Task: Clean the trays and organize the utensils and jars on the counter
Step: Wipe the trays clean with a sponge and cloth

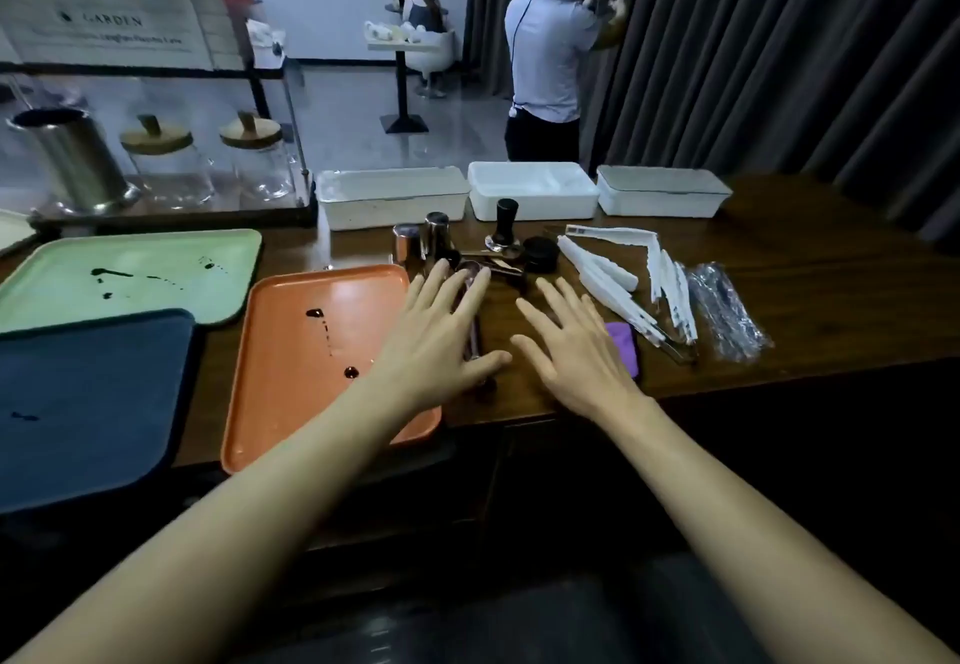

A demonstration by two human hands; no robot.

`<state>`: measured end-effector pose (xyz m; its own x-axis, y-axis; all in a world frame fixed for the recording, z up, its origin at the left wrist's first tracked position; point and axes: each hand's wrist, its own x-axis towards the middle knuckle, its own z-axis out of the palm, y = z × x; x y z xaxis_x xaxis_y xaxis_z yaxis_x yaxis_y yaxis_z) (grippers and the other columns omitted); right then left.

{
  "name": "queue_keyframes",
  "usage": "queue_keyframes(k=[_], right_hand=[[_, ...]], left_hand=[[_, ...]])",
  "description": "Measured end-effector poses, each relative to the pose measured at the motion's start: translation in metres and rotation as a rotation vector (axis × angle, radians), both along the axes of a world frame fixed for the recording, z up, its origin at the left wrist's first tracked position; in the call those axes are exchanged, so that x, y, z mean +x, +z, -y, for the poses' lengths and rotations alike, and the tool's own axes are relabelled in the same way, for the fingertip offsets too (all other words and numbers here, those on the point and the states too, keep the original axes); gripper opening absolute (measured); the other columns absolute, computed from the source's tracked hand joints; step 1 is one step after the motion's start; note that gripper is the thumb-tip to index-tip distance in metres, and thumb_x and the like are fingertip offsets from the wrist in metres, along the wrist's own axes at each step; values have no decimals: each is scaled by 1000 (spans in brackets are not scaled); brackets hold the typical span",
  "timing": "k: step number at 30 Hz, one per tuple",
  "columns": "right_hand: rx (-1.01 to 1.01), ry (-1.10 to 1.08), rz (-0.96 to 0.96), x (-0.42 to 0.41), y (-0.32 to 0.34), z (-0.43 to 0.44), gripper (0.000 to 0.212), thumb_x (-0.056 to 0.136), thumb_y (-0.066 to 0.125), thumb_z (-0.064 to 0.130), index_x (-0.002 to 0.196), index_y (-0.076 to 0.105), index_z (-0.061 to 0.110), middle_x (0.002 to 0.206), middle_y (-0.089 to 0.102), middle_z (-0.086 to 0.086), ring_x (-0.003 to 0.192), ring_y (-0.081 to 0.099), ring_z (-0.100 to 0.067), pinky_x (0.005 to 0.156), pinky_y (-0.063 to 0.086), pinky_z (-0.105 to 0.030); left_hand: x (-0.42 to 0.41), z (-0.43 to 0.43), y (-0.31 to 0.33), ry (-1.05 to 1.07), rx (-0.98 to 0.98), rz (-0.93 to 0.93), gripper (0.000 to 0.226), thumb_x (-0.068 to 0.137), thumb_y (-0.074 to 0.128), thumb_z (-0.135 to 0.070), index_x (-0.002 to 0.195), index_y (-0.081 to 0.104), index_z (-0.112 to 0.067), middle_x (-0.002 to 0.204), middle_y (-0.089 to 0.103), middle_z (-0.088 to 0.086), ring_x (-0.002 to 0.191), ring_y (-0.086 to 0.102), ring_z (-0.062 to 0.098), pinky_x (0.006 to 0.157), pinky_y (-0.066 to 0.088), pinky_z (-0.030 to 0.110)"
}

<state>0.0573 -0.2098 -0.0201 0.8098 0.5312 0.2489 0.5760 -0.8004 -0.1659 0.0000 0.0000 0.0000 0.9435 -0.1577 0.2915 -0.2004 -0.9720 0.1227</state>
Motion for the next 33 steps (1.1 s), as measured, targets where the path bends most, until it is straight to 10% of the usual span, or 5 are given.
queue_keyframes(k=[10,18,24,28,33], right_hand=[[-47,128,-260,23,-43,86,54,107,22,50,159,20,34,168,4,4,155,4,-17,125,1,-43],[-111,435,-263,53,-24,81,56,94,38,28,149,43,43,167,15,8,155,2,-21,125,4,-51],[53,300,-37,33,-48,66,50,92,55,12,141,58,24,149,52,-5,138,46,-29,112,38,-41],[66,380,-151,36,-50,69,54,96,38,27,149,47,26,158,40,0,146,34,-22,120,24,-35],[89,417,-210,39,-47,77,58,93,63,51,146,51,30,158,38,4,147,30,-18,116,31,-35]], left_hand=[[27,89,-52,22,-64,-27,72,105,45,-47,163,14,-20,166,30,8,157,14,25,126,7,39],[10,82,-62,85,107,-26,65,93,64,-27,153,43,-13,153,46,16,150,31,38,124,19,49],[-6,77,-71,134,114,110,42,93,67,-24,131,61,-8,138,60,15,142,44,39,120,24,48],[-15,77,-82,162,86,145,41,101,56,-33,133,61,-9,132,64,11,140,46,36,122,25,48],[-9,70,-72,102,37,96,49,98,58,-32,145,52,-18,137,62,6,142,45,33,125,18,51]])
